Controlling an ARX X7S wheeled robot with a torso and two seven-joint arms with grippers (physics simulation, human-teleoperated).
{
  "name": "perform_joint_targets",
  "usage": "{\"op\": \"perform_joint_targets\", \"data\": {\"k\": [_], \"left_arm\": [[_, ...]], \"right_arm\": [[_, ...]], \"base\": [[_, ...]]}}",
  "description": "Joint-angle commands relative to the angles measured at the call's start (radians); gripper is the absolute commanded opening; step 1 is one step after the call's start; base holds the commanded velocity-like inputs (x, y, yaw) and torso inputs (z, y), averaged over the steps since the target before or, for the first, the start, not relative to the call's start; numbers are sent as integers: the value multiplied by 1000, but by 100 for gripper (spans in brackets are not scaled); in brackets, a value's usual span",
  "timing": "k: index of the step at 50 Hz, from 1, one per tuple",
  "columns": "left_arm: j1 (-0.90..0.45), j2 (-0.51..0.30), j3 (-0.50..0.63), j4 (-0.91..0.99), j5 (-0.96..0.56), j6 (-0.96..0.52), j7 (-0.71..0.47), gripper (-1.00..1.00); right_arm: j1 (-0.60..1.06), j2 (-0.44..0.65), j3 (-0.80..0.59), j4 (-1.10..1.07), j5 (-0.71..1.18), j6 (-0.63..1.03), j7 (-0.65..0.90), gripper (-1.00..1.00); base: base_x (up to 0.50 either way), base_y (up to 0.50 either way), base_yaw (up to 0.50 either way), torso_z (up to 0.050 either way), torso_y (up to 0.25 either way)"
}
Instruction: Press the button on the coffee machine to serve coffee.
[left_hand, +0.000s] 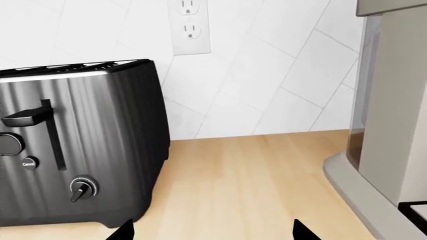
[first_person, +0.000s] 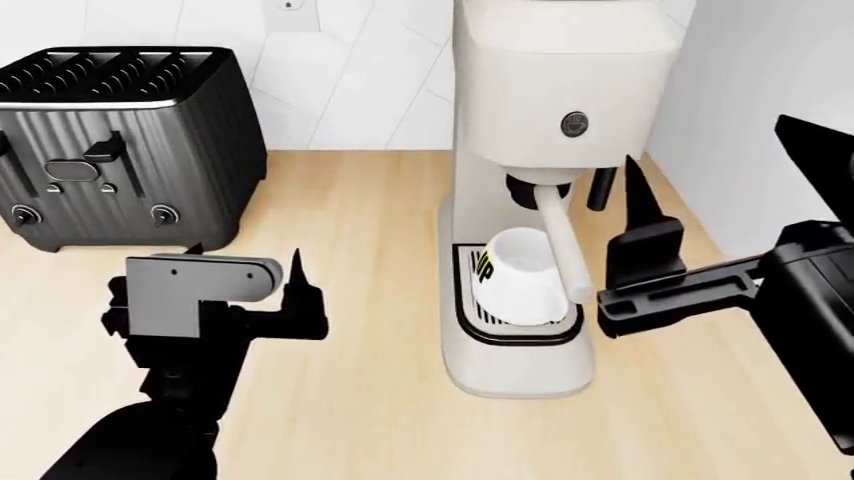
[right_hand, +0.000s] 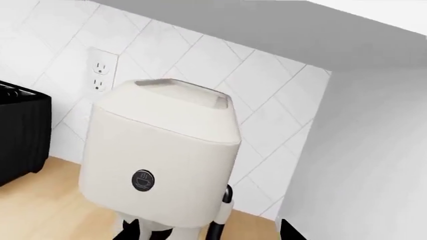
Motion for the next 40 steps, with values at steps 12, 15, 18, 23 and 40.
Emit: {"op": "perform_joint_targets", "data": {"k": [12, 15, 18, 23, 40], "left_arm": [[13, -7, -26, 2, -10, 6, 13, 100], [12, -6, -23, -2, -9, 8, 10, 100], [8, -4, -19, -4, -8, 6, 6, 100], [7, -9, -29, 2, -15, 1, 6, 100], [12, -11, -27, -4, -22, 11, 0, 100]], "right_arm": [[12, -115, -46, 78, -95, -43, -134, 100], [14, -129, -52, 83, -102, -44, -145, 100], [0, -137, -45, 83, -114, -52, -153, 100], [0, -141, -50, 86, -111, -57, -156, 100], [17, -142, -64, 79, -103, -74, -139, -100]], "base": [[0, 0, 0, 0, 0], [0, 0, 0, 0, 0], [0, 0, 0, 0, 0], [0, 0, 0, 0, 0], [0, 0, 0, 0, 0]]}}
